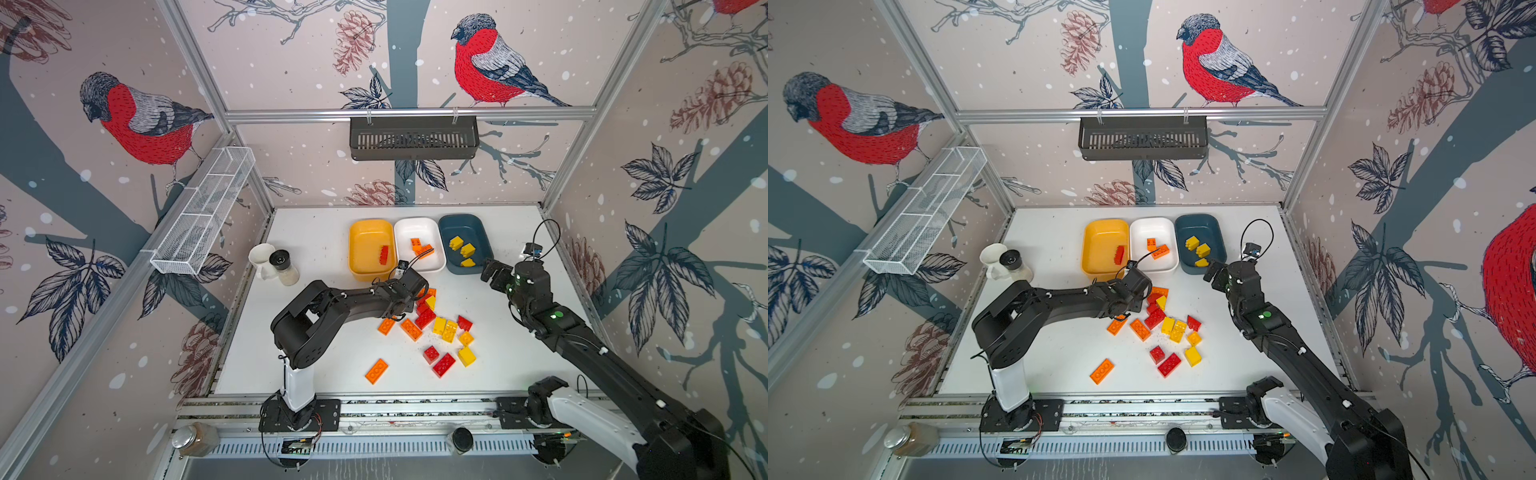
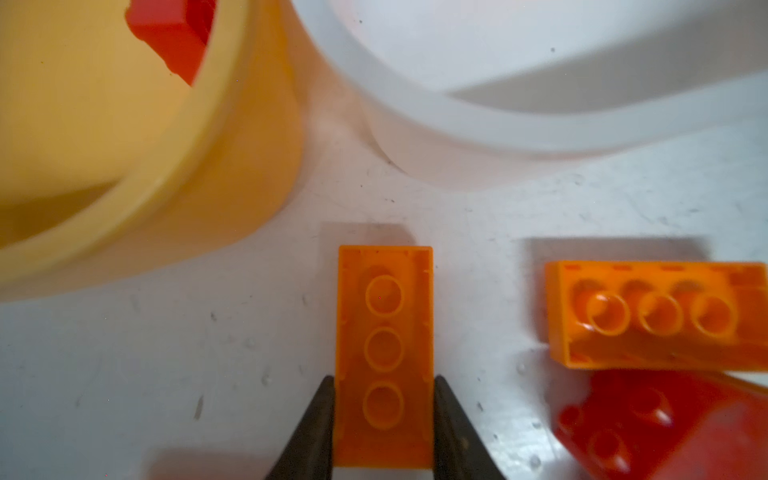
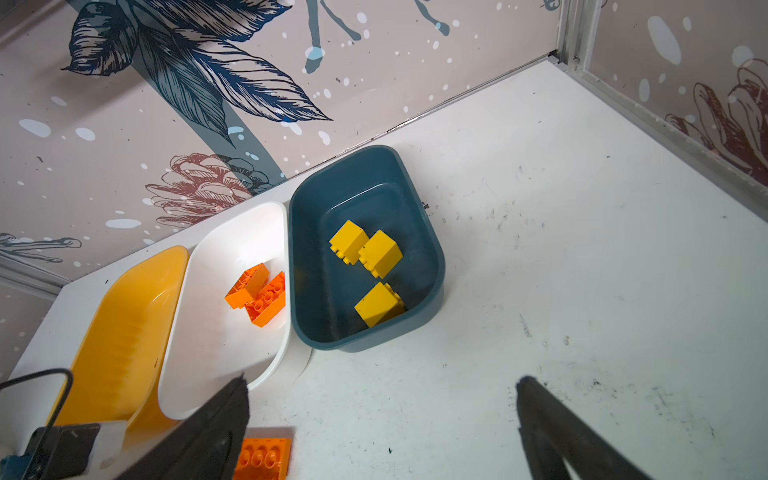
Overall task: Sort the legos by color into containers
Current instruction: 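Grasp an orange brick with the left gripper while right gripper withdraws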
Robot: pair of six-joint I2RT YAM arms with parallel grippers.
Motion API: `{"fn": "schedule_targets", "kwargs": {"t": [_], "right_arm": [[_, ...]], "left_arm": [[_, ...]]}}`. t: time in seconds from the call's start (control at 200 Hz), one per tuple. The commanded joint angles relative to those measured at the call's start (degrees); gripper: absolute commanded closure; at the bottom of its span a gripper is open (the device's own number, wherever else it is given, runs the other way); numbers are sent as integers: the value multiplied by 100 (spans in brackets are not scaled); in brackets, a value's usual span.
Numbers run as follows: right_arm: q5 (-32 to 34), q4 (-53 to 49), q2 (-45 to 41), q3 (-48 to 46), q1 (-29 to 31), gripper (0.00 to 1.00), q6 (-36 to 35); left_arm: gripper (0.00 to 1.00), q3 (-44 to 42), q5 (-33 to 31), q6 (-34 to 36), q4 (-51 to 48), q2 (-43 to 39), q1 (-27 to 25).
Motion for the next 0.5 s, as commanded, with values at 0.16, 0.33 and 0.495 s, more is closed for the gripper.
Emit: {"fn": "schedule_targets", "kwargs": {"t": [0.16, 0.33, 0.495], "right_arm": [[74, 349, -196, -158, -34, 0, -210], [-49, 445, -308, -269, -81, 1, -250], [-102, 507, -312, -346, -102, 0, -369]], "left_arm": [[78, -404, -33, 161, 624, -682, -42], [78, -377, 19, 299, 876, -1093, -38], [78, 67, -169, 442, 850, -1082, -31]]}}
